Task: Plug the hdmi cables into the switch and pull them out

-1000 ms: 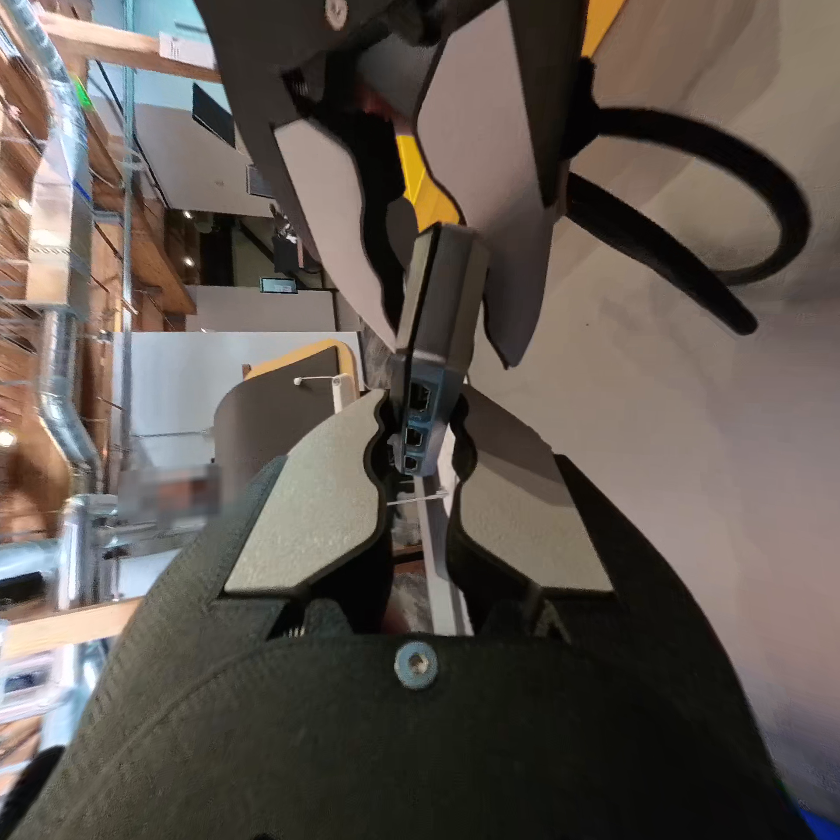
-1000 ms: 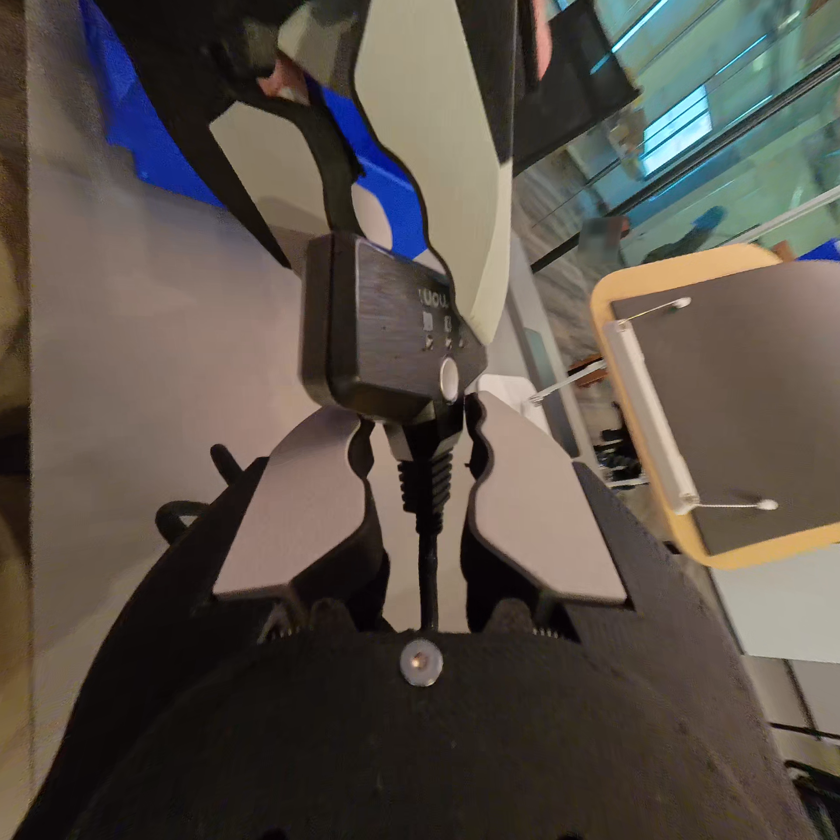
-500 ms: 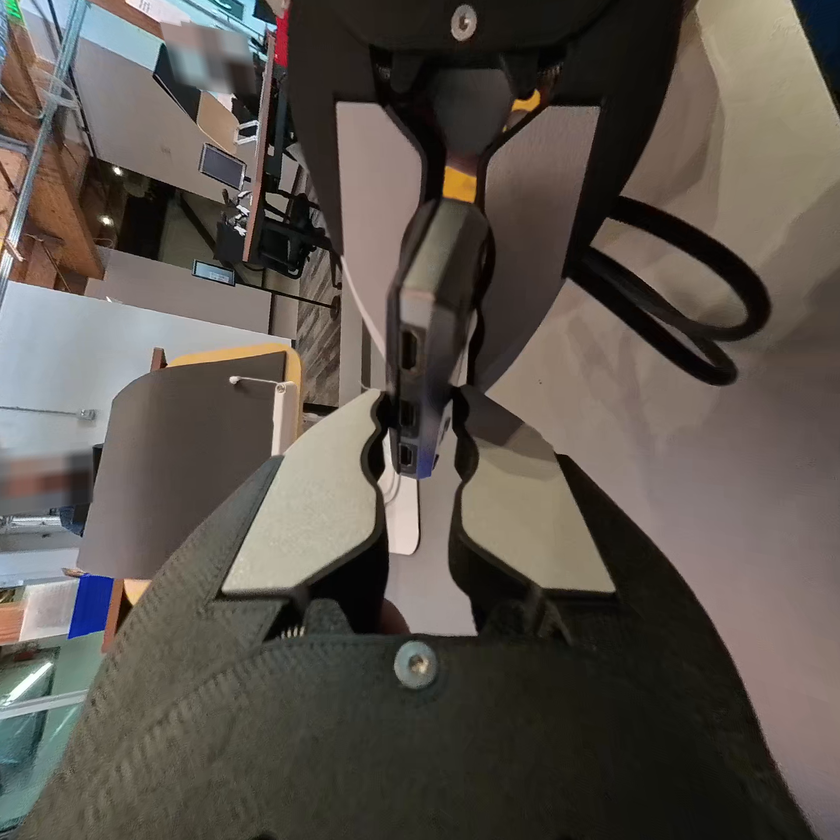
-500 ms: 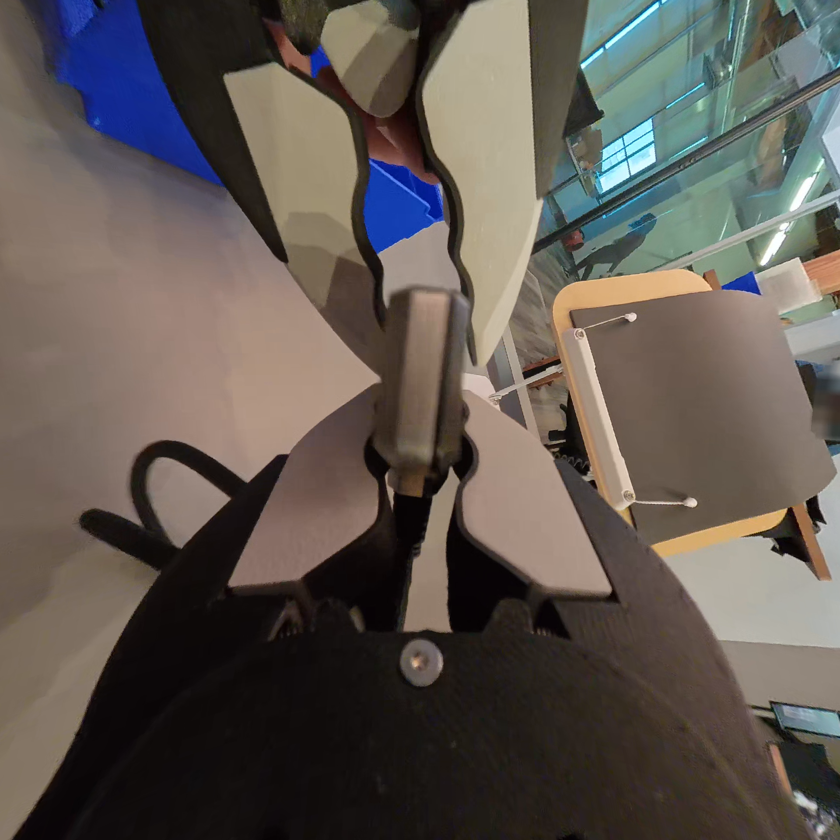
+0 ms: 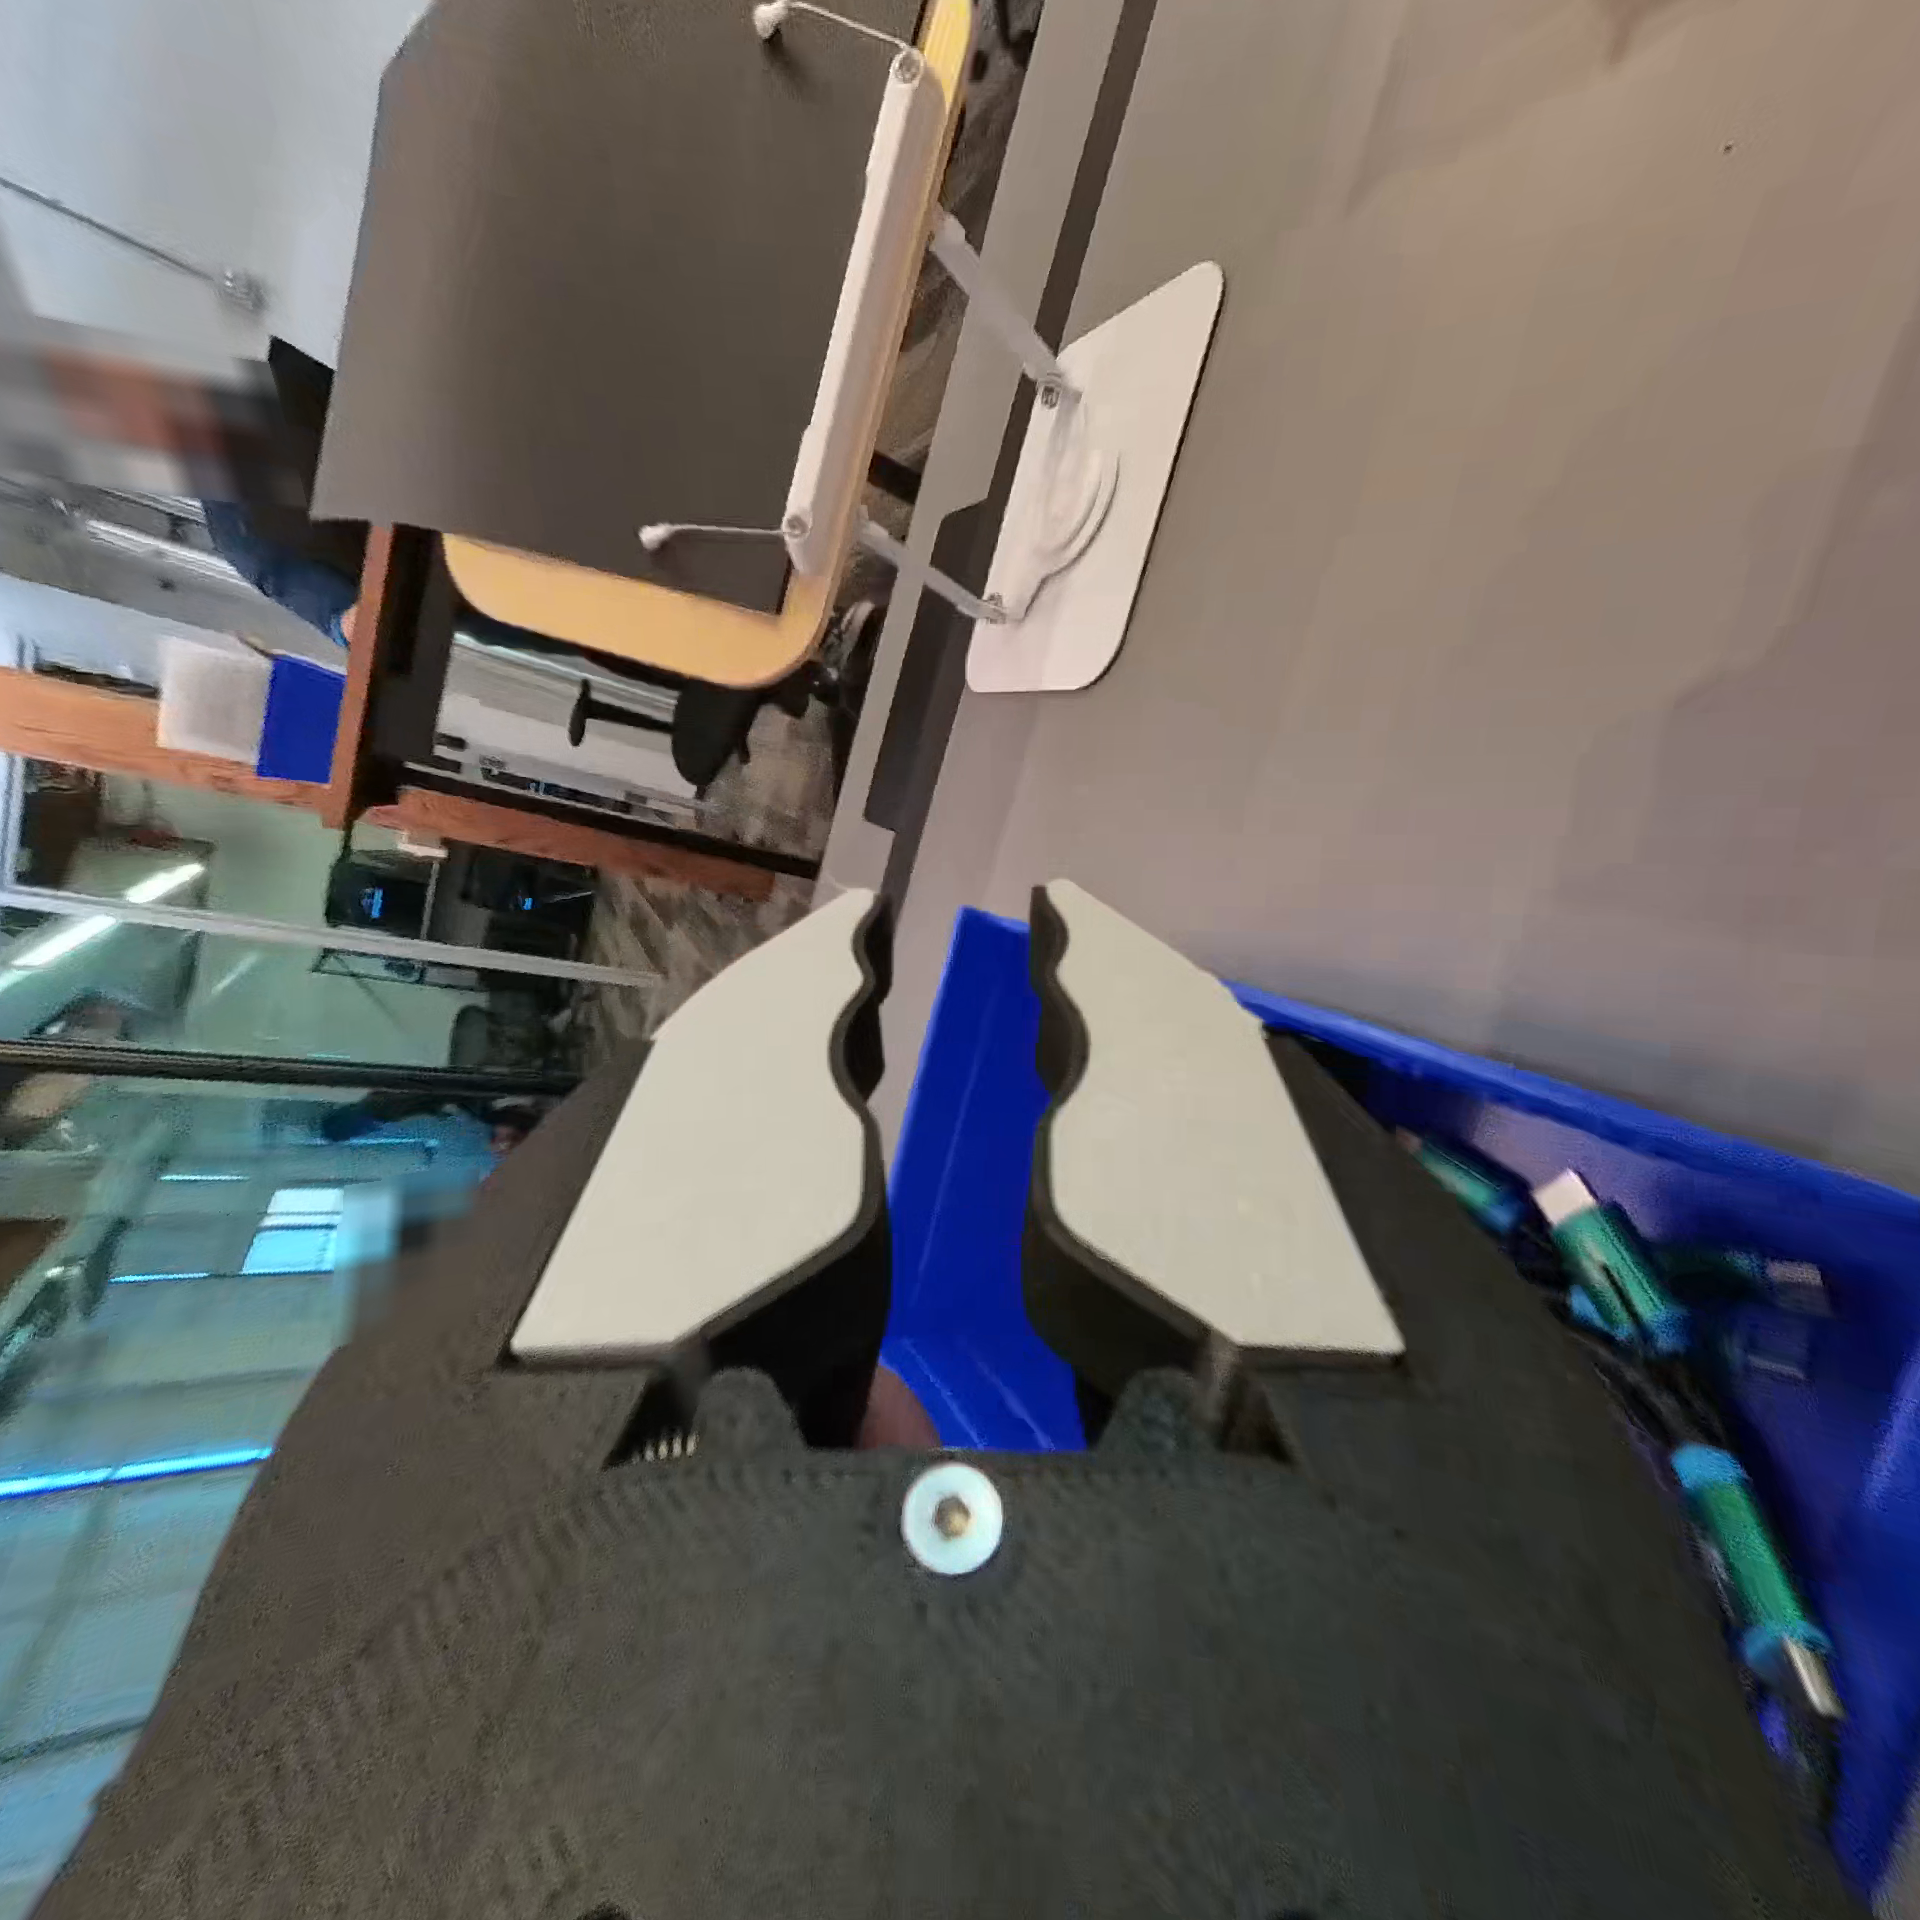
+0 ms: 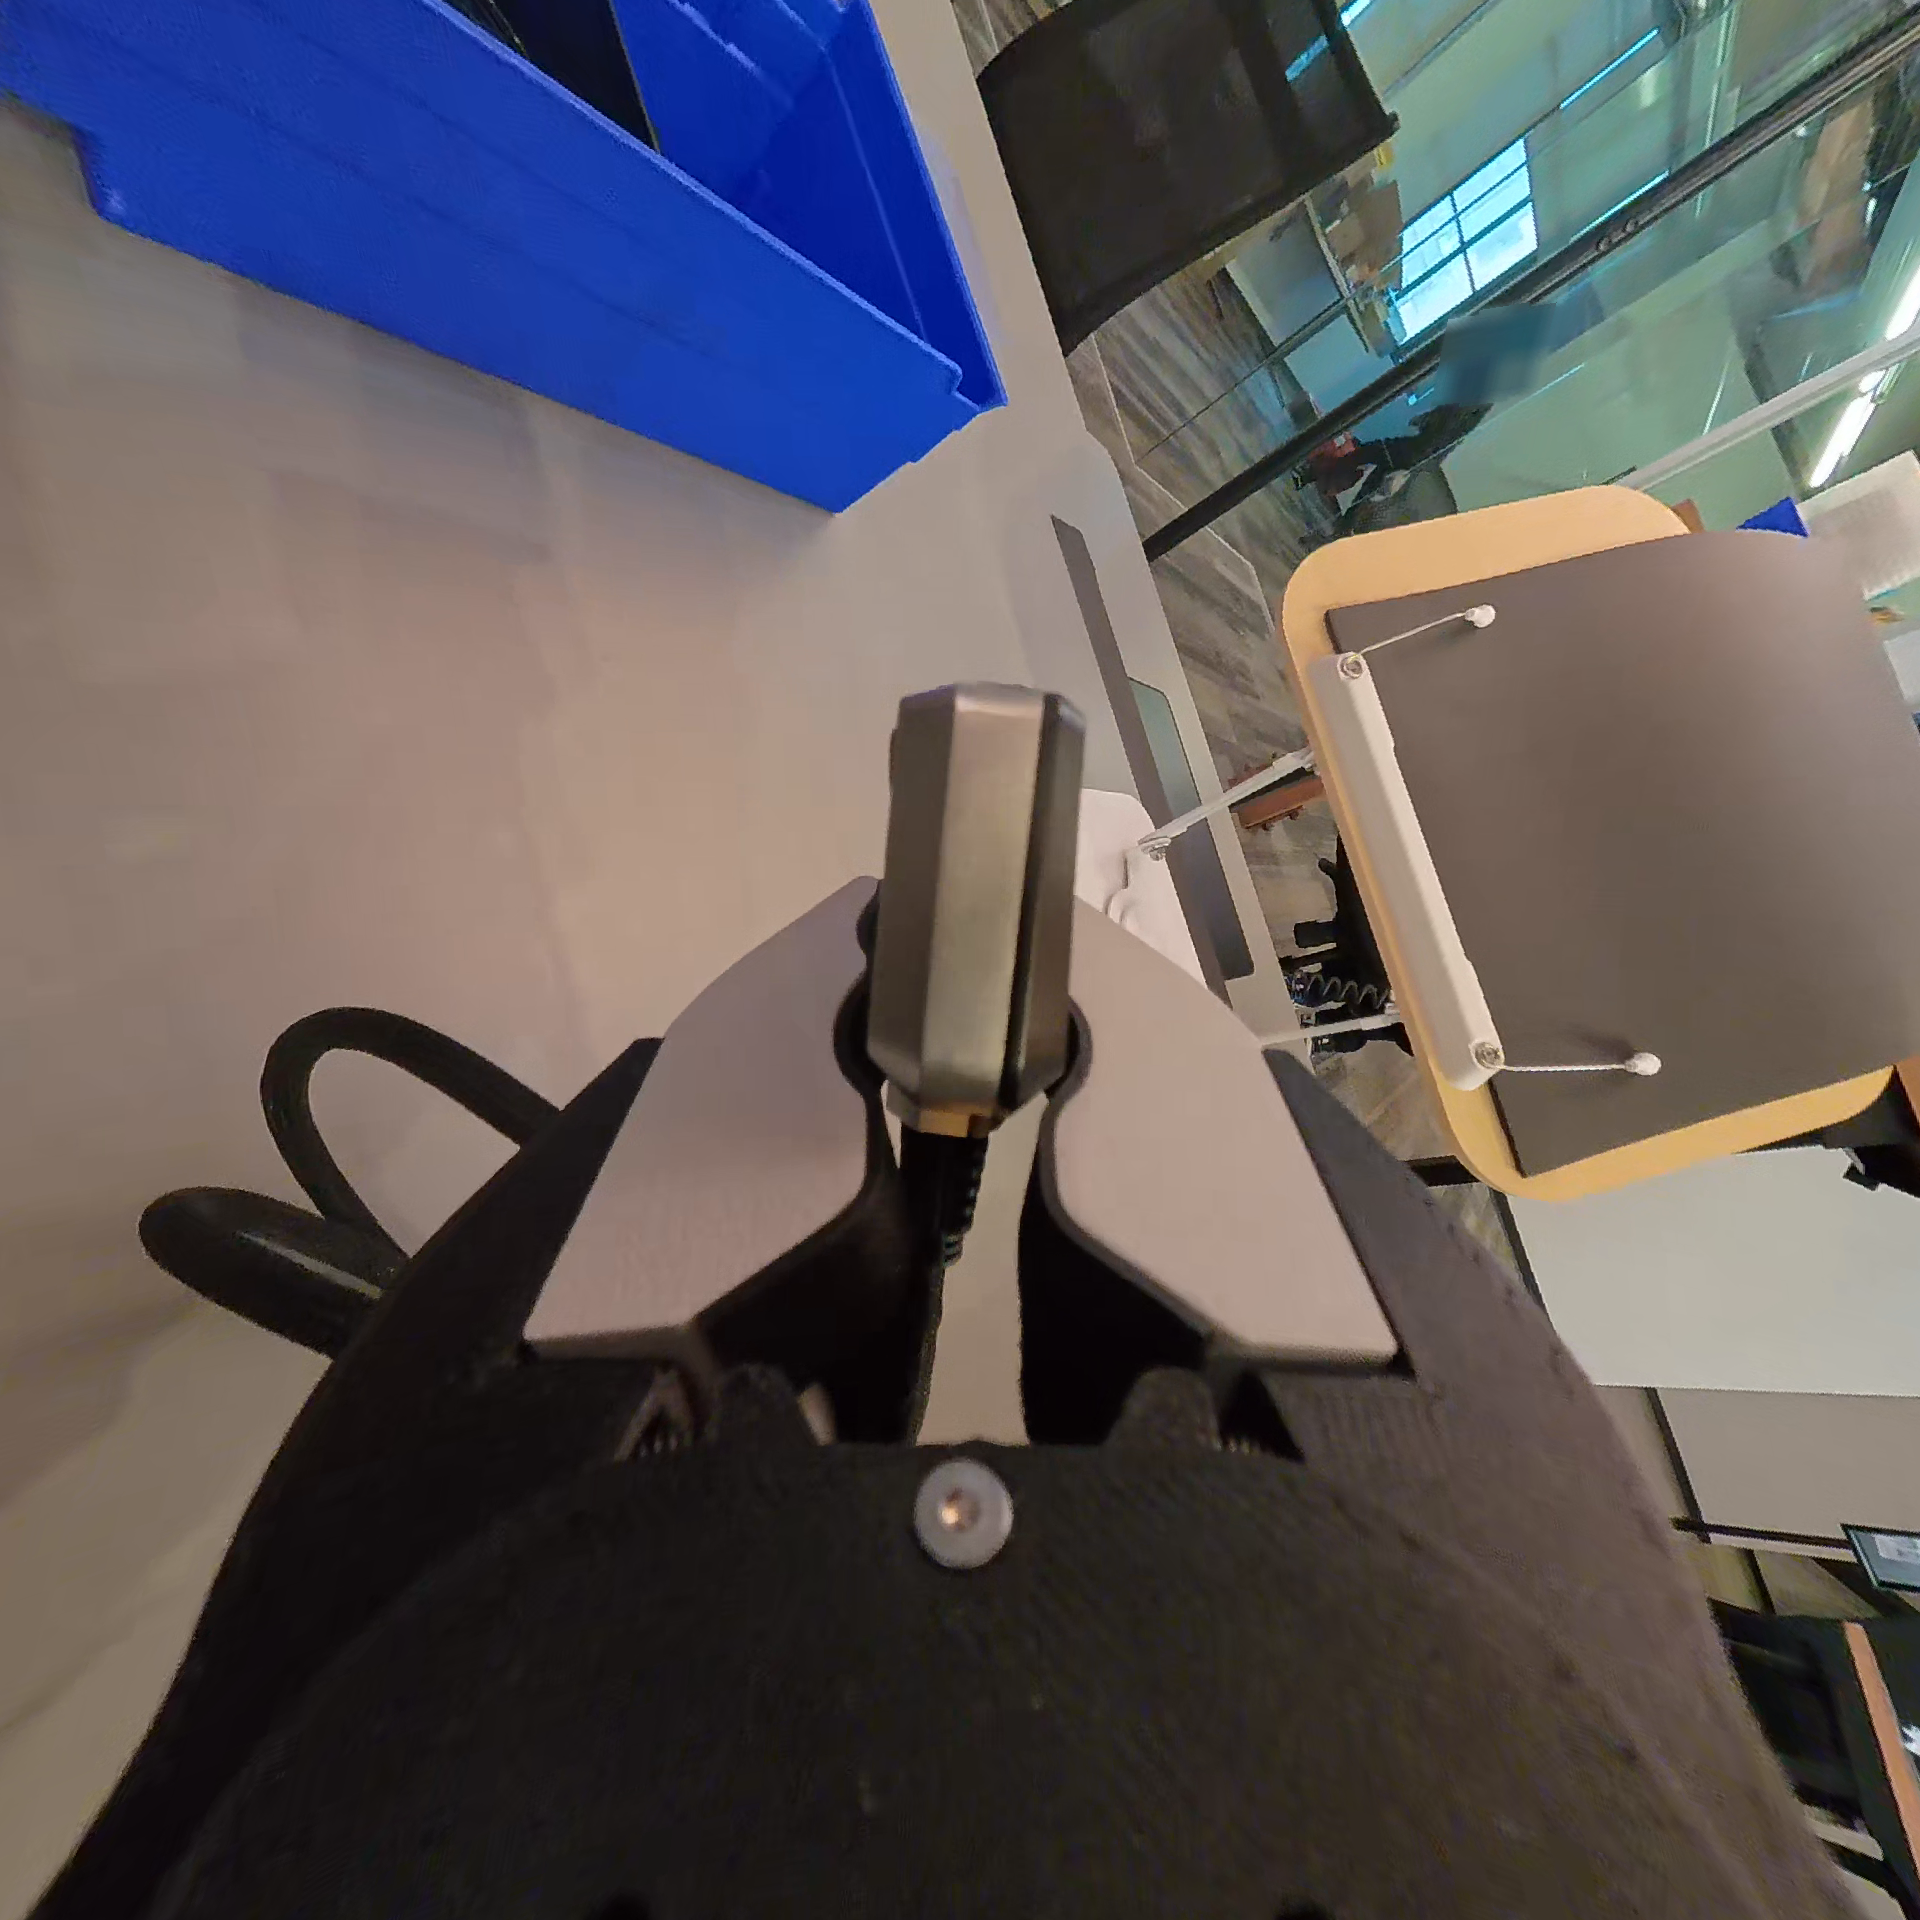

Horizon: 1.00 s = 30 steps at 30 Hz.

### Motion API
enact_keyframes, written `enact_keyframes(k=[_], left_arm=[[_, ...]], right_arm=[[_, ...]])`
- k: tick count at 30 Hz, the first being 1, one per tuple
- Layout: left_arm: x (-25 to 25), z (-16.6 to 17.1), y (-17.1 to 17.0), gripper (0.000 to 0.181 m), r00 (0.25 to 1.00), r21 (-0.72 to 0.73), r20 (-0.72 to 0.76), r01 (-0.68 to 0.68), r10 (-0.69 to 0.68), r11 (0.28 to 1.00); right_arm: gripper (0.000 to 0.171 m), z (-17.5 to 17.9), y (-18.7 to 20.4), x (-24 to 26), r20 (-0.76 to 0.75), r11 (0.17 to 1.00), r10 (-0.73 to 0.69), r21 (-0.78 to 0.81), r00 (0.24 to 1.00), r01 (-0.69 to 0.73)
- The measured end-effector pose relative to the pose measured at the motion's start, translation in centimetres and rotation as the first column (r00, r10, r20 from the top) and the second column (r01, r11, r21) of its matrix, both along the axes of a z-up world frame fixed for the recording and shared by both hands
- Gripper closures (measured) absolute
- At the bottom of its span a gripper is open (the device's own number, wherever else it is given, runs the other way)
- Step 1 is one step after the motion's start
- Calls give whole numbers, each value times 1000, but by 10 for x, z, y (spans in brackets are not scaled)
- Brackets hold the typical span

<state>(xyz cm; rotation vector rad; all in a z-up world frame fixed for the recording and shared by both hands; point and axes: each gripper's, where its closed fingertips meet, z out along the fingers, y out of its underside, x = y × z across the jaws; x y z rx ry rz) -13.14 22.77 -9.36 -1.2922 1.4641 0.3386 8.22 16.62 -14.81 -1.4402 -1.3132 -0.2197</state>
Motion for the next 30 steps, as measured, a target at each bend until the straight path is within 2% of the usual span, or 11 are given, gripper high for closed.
enact_keyframes(k=[3, 10, 14, 16, 25, 30], left_arm=[[12, -8, -16, 154, 999, -3, -25, 45, -45, 999], [127, -29, -54, 147, 969, 22, -38, 245, -244, 969], [165, -46, -66, 148, 939, 8, -83, 336, -334, 942], [175, -52, -66, 158, 931, 25, -107, 353, -349, 935], [181, -64, -60, 160, 953, -17, -99, 285, -285, 958], [181, -71, -62, 160, 958, -68, -93, 266, -272, 962]], right_arm=[[149, -2, -1, -6, 5, 1000, 16, -10, 1000, -16], [149, -4, -8, -25, 75, 998, 57, 25, 996, -59], [149, -4, -11, -28, 95, 997, 72, 35, 993, -76], [149, -5, -12, -27, 100, 996, 73, 34, 992, -77], [141, -13, -10, -27, 184, 999, 45, 0, 982, -46], [147, -16, -11, -29, 175, 999, 46, -18, 984, -44]])
